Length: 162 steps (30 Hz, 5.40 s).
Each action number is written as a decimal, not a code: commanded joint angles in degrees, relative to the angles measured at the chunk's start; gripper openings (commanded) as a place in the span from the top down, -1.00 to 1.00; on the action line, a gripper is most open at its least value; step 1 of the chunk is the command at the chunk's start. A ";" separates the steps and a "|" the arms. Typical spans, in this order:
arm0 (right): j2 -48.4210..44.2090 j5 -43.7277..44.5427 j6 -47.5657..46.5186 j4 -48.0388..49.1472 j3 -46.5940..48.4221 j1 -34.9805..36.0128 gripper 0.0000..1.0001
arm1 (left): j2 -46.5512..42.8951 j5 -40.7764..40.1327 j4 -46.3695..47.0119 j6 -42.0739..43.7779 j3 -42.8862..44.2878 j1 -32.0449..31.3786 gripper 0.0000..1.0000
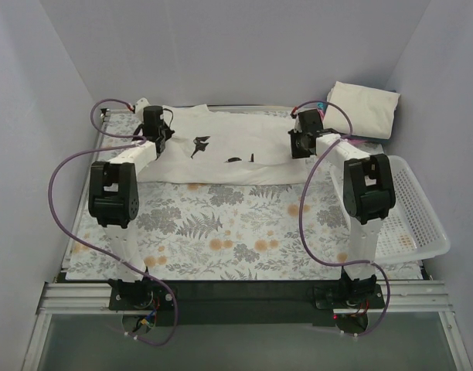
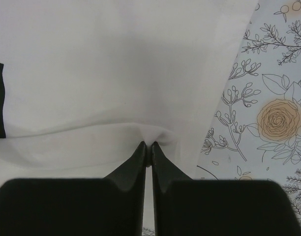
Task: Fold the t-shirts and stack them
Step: Fold the tshirt
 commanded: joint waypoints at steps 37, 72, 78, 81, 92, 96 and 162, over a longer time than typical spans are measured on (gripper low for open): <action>-9.07 2.66 1.40 6.40 -12.16 0.71 0.16 | -4.52 3.55 7.60 -1.35 -14.04 -3.47 -0.80; -2.29 -0.33 0.79 7.19 -8.74 -1.84 0.55 | -3.01 0.47 5.14 -1.08 -13.08 -3.38 -0.82; -1.95 0.99 0.79 7.19 -6.89 -2.02 0.45 | -2.22 0.47 4.53 -1.08 -12.55 -3.38 -0.83; -1.42 0.90 0.44 7.19 -4.96 -2.02 0.41 | -2.22 0.38 4.17 -1.08 -12.37 -3.38 -0.83; 2.54 -1.12 -0.09 7.10 -0.48 -2.02 0.39 | -2.31 -0.05 3.65 -1.17 -12.37 -2.85 -0.83; 3.77 -1.73 -0.18 7.10 -0.21 -2.10 0.41 | -2.05 0.03 3.47 -1.26 -12.20 -2.85 -0.83; -21.54 -2.00 -0.35 13.08 -23.41 6.07 0.01 | -6.80 -16.83 7.95 5.59 -16.07 2.24 -0.80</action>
